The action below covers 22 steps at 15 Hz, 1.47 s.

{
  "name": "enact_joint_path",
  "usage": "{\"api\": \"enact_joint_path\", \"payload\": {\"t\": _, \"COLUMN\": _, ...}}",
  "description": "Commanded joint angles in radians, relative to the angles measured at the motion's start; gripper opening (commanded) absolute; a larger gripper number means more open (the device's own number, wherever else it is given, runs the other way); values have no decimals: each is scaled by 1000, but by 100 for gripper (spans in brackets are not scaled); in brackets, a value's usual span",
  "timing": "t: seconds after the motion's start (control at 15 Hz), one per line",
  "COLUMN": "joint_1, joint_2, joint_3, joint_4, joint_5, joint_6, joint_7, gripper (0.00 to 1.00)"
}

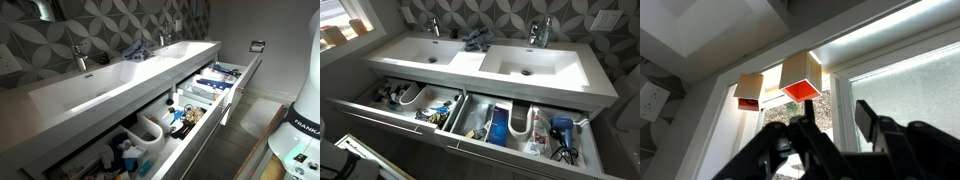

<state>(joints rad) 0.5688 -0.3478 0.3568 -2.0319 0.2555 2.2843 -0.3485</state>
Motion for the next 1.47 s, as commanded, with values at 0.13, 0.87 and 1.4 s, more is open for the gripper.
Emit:
{"api": "enact_joint_path", "payload": {"t": 0.13, "joint_1": 96, "joint_2": 125, "joint_3": -50, "joint_4": 101, "joint_5": 202, "joint_6": 103, "joint_7": -299, "gripper": 3}}
{"api": "enact_joint_path", "payload": {"t": 0.87, "joint_1": 97, "joint_2": 194, "joint_3": -51, "joint_4": 142, "joint_5": 423, "joint_6": 84, "joint_7": -570, "gripper": 0}}
{"api": "enact_joint_path", "payload": {"t": 1.4, "joint_1": 56, "joint_2": 320, "joint_3": -33, "joint_4": 142, "joint_5": 555, "joint_6": 80, "joint_7": -703, "gripper": 0}}
